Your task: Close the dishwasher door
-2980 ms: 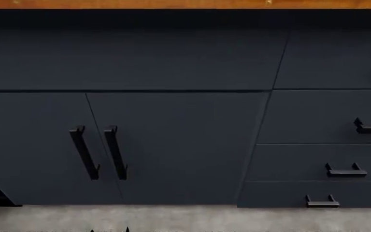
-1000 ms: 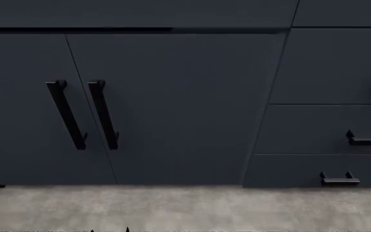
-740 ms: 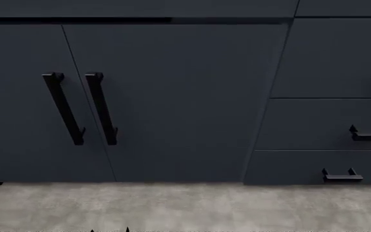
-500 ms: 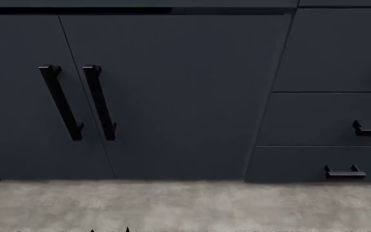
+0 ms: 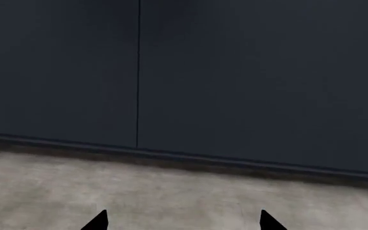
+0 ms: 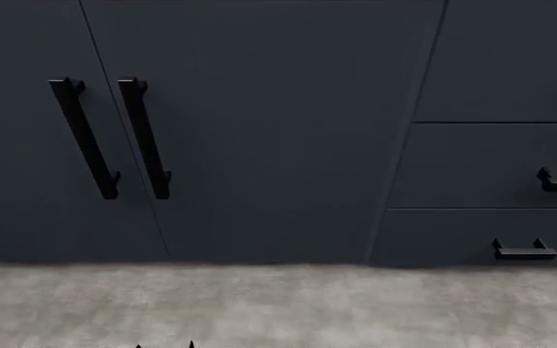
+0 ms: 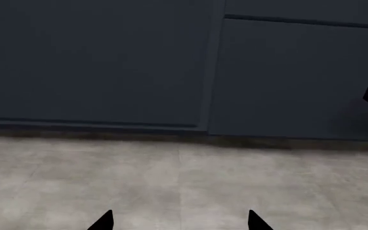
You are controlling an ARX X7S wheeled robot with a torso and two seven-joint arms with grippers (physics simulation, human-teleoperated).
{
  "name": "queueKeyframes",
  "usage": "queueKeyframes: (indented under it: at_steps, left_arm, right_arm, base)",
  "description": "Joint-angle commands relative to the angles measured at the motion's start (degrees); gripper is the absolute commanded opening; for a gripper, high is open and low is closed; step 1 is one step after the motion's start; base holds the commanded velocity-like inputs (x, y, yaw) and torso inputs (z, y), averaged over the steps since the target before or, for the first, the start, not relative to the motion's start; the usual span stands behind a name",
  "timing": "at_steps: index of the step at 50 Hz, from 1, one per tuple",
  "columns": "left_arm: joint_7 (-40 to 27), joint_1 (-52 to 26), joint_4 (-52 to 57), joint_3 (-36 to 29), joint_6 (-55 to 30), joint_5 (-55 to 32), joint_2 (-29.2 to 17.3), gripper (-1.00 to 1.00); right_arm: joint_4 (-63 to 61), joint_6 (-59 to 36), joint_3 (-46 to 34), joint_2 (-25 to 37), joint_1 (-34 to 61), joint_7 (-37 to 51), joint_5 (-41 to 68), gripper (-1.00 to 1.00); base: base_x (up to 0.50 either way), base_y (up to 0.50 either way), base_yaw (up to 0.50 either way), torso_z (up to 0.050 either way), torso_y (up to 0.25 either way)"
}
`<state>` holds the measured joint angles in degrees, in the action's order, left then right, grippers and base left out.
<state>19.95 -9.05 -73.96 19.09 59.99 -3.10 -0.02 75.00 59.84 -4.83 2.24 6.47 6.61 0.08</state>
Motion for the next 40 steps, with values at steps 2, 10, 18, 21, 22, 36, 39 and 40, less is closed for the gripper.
queueKeyframes:
  at_steps: [2,10,18,21,22,36,39,40]
  left_arm:
    - [0.01,-0.02,0.02,0.00,0.00,-0.02,0.00,1.00]
    - [-0.03,-0.03,-0.01,0.01,0.00,0.01,0.00,1.00]
    - [1.01,-0.09,-0.02,0.05,0.00,-1.26,0.00,1.00]
    - [1.27,-0.11,-0.06,0.07,0.00,-1.50,0.00,1.00]
    - [1.28,-0.11,-0.06,0.08,0.00,-1.50,0.00,1.00]
    - [1.43,-0.10,-0.01,0.07,0.00,-1.67,0.00,1.00]
    - [1.46,-0.10,0.00,0.06,0.00,-1.71,0.00,1.00]
    - [1.48,-0.10,0.00,0.06,0.00,-1.72,0.00,1.00]
  right_arm:
    - [0.00,0.08,-0.02,0.00,-0.03,0.10,-0.06,1.00]
    - [0.00,0.09,-0.26,0.03,-0.03,0.33,-0.05,1.00]
    - [0.00,0.09,-0.20,0.01,0.00,0.20,0.04,1.00]
    - [-0.01,0.13,0.01,-0.04,0.12,-0.02,0.07,1.00]
    - [-0.01,0.14,0.04,-0.05,0.19,-0.01,0.02,1.00]
    - [-0.01,0.15,-1.44,0.13,0.09,1.25,-0.01,1.00]
    - [-0.01,0.14,-1.40,0.13,0.06,1.24,-0.03,1.00]
    - [-0.01,0.14,-1.39,0.13,0.06,1.23,-0.02,1.00]
  base:
    - [0.00,0.00,0.00,-0.050,0.000]
    - [0.00,0.00,0.00,-0.050,0.000]
    - [0.00,0.00,0.00,-0.043,0.000]
    - [0.00,0.00,0.00,0.000,0.000]
    - [0.00,0.00,0.00,0.000,0.000]
    - [0.00,0.39,0.00,0.000,0.000]
    - [0.00,0.50,0.00,0.000,0.000]
    - [0.00,0.50,0.00,0.000,0.000]
